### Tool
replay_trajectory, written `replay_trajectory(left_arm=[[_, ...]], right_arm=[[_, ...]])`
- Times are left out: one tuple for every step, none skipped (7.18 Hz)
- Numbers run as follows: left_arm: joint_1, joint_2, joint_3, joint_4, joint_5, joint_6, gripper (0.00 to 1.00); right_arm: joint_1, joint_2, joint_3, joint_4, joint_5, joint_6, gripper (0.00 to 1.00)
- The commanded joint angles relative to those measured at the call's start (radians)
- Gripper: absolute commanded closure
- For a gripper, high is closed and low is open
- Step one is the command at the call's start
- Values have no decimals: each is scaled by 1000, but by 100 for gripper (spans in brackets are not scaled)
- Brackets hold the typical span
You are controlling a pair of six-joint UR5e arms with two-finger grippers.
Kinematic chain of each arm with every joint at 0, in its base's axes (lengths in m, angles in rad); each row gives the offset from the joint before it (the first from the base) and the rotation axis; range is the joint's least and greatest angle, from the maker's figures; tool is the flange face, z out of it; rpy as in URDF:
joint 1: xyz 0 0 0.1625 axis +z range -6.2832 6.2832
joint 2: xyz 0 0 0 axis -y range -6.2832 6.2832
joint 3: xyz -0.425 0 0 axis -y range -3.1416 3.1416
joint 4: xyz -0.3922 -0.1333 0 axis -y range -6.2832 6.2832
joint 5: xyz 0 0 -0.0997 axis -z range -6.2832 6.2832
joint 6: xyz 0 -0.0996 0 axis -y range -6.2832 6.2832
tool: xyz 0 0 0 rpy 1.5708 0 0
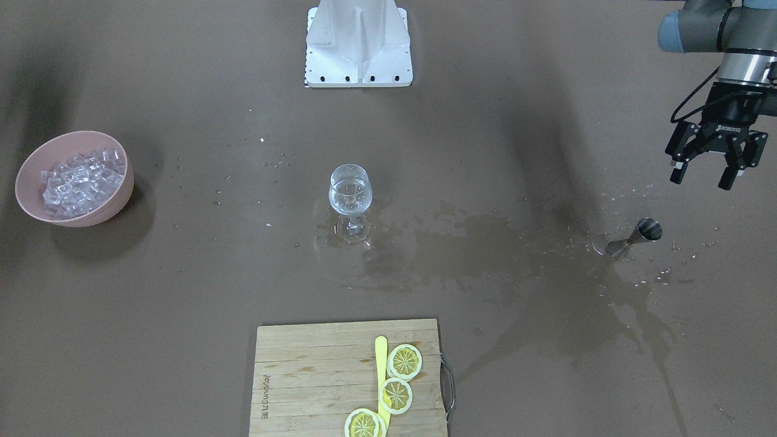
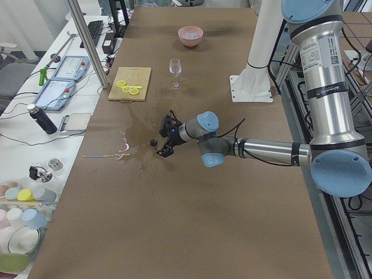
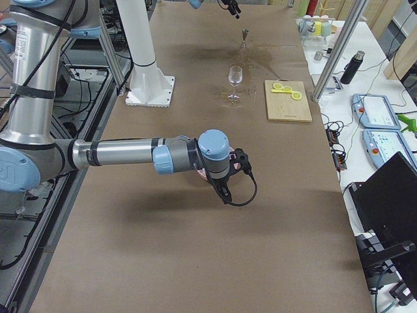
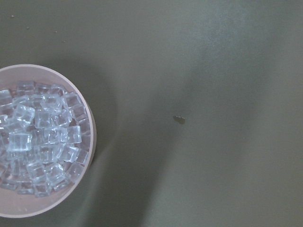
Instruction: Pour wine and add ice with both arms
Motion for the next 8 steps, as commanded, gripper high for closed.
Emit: replay_trajectory(left_arm=[[65,0,14,-7,77,-7,2],[95,-12,34,-7,94,-15,2],[106,-18,42,-7,124,-16,2],[155,-54,68,-7,184,-57,2],[203,-81,94,-10,231,-93,2],[206,-93,114,-10,239,-95,2],[206,-114,150,-19,288,-104,2],[206,-133,208,-65,295,-104,2]], right_arm=[[0,0,-9,0,0,0,0],[0,0,-9,0,0,0,0],[0,0,-9,0,0,0,0],[0,0,-9,0,0,0,0],[-2,2,-9,2,0,0,0],[-2,2,-9,2,-2,0,0],[-2,2,-8,3,-2,0,0],[-2,2,-8,3,0,0,0]])
